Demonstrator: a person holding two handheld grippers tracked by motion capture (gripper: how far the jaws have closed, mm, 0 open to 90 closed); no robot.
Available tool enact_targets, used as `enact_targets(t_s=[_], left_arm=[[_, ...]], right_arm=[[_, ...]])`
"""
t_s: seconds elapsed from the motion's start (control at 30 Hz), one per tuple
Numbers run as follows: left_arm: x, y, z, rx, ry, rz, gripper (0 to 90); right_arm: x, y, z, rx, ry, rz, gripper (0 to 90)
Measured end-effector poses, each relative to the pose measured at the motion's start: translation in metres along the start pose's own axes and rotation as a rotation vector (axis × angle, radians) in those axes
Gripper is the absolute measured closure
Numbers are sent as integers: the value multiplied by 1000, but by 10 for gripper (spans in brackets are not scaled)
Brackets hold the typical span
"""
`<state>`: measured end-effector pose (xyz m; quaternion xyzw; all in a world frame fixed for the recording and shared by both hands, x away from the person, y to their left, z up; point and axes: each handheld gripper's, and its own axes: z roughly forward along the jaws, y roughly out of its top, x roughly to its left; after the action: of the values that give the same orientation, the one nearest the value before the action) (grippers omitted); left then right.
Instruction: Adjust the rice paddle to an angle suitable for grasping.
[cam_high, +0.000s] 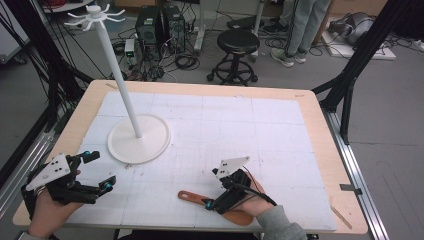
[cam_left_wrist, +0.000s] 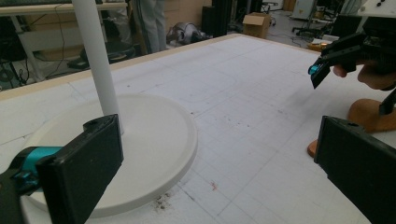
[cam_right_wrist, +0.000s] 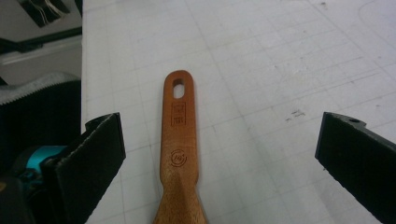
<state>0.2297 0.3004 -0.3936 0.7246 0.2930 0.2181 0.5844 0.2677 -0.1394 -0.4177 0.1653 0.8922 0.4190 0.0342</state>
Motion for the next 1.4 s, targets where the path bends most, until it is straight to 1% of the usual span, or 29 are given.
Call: enact_targets(t_s=[0.03,0.1,0.2,0.33,0.47,0.5,0.53,0.63,0.7,0.73,0.77,0.8,0.83,0.9,0.93,1.03,1.13,1.23,1.33,1.4], left_arm=[[0,0,0,1,0,0,18],[0,0,0,0,0,-1,18],[1,0,0,0,-2,-1,18],[1,0,-1,1,1,-4,18],[1,-1,-1,-1,1,-7,18],[1,-1,-1,-1,1,-7,18],[1,-1,0,-1,1,-7,18],[1,-1,0,-2,1,-8,18],[1,-1,0,-1,0,-8,18],[1,-1,0,-1,1,-8,18],[1,-1,0,-2,1,-8,18],[1,-1,-1,-2,1,-8,18],[1,-1,-1,-2,2,-9,18],[2,-1,-1,-1,1,-10,18],[2,-1,-1,-1,2,-10,18],[2,-1,-1,-1,3,-8,18],[2,-1,-1,-2,3,-10,18],[2,-2,-1,0,2,-14,18],[2,-2,0,2,2,-12,18],[2,-2,0,2,2,-13,18]], right_arm=[[2,0,3,24,5,-9,0],[2,1,4,33,6,-18,0],[6,2,9,80,14,-33,0],[11,2,17,142,45,-52,0],[14,2,23,183,59,-62,1],[15,2,24,190,62,-54,6],[15,3,25,199,61,-56,8],[15,4,26,213,63,-60,41],[17,5,27,229,63,-62,68],[17,6,28,241,61,-78,115],[18,7,28,256,61,-79,152],[19,7,29,265,59,-85,162],[20,8,30,273,58,-83,202],[22,9,30,284,44,-101,274],[23,10,31,290,33,-105,289],[23,11,30,295,23,-103,363],[23,11,29,306,10,-110,414],[26,13,28,335,-3,-123,447],[29,17,29,363,-6,-148,497],[31,19,30,382,-5,-155,525]])
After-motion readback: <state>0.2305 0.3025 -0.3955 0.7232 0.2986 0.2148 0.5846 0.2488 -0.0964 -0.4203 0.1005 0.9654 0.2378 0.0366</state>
